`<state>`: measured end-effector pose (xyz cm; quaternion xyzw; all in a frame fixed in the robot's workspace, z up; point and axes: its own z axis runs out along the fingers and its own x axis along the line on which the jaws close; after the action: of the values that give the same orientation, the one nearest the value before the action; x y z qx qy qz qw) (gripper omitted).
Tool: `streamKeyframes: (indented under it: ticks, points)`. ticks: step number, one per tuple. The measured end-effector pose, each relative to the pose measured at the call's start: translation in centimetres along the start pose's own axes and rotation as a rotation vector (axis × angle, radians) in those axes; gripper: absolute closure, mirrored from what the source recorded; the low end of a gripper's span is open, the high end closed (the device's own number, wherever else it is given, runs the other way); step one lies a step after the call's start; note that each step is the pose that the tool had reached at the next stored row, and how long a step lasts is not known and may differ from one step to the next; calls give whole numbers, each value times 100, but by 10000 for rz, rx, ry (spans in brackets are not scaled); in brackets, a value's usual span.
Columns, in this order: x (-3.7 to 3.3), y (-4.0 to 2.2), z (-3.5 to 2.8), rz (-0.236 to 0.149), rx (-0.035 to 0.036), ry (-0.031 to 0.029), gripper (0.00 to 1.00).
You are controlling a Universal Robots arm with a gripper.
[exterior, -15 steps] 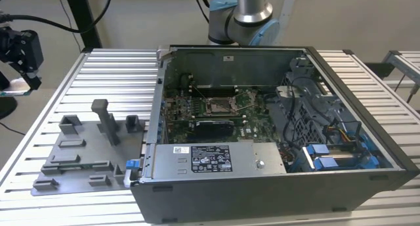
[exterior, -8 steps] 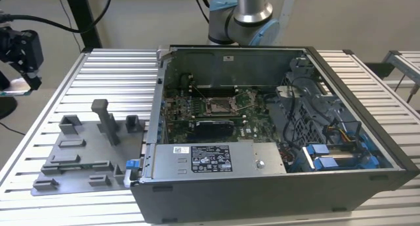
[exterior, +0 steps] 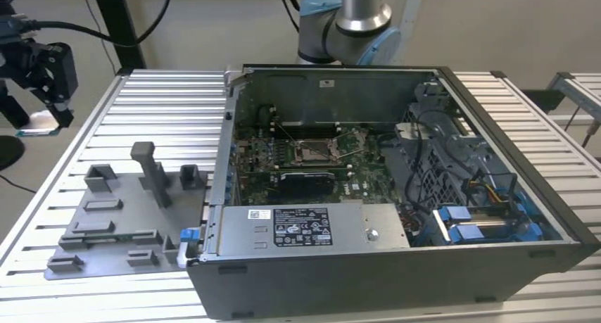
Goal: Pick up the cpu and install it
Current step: 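Pick up the cpu and move it towards the insertion slot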
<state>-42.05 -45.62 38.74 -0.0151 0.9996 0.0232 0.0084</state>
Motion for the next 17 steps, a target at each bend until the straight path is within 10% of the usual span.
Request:
streamKeyframes:
  ticks: [17]
  points:
    - [-719,26,14,0,0,0,100]
